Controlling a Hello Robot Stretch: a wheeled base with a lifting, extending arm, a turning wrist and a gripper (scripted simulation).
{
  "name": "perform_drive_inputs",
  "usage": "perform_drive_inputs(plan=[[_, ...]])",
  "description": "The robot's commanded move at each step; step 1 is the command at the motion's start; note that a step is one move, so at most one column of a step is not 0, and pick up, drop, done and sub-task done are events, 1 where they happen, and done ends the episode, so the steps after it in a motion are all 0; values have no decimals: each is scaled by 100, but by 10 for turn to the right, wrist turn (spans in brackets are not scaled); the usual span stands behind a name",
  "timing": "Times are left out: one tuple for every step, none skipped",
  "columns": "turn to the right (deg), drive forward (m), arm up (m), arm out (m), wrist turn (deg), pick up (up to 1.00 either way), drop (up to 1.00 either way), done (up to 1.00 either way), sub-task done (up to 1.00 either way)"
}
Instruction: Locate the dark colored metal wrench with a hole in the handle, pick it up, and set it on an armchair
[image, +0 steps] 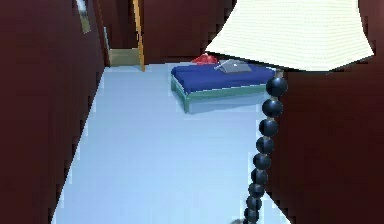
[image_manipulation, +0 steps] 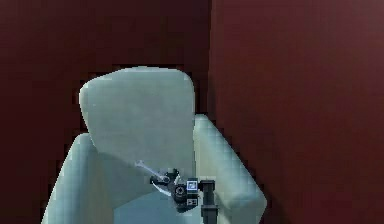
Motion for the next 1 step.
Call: perform_drive_inputs(plan=[[0, 0, -32, 0, 0, 0, 0, 0, 0]])
